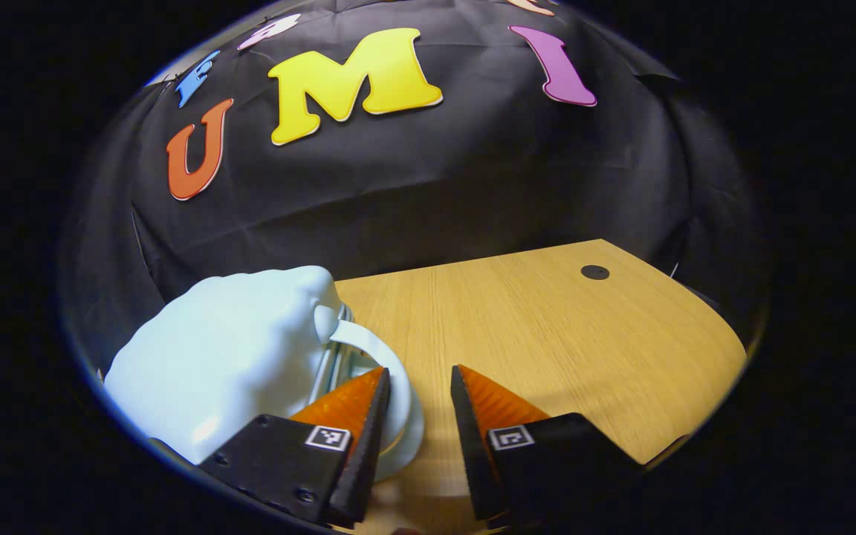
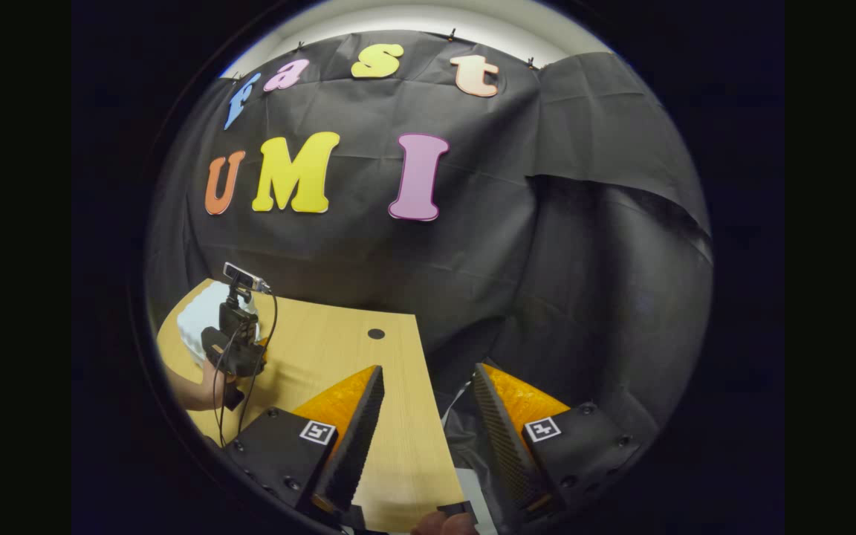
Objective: First open the suitcase, pack the skin care products into it, and then close the suitcase.
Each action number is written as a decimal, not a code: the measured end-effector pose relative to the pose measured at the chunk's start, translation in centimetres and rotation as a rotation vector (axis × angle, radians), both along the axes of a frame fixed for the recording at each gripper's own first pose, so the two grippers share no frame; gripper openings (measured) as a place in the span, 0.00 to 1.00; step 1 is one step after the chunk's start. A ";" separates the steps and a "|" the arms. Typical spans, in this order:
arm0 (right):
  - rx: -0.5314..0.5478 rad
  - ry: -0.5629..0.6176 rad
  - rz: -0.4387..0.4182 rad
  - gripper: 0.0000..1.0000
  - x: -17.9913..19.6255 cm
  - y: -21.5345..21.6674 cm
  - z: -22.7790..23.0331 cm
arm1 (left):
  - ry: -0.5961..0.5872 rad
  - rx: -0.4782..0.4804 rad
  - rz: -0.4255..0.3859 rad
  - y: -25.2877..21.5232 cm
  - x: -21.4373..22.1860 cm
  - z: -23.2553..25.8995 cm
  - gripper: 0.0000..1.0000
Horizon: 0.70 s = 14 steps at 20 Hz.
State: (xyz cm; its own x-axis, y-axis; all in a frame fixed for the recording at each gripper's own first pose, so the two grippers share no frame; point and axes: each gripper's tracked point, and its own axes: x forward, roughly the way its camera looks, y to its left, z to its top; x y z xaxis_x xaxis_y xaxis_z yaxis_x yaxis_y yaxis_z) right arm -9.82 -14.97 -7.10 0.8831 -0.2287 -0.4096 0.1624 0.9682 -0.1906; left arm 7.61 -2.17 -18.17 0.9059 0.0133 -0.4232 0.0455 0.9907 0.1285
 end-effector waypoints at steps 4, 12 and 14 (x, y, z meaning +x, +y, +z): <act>0.024 -0.029 0.024 0.74 1.2 0.9 0.2 | -0.057 -0.041 -0.027 -1.5 -1.4 3.6 0.94; 0.136 -0.217 0.129 0.74 7.7 7.2 4.5 | -0.367 -0.119 -0.052 -1.0 -5.5 24.9 0.97; 0.142 -0.288 0.158 0.74 9.3 9.1 6.7 | -0.400 -0.127 -0.058 -0.9 -7.3 28.6 0.98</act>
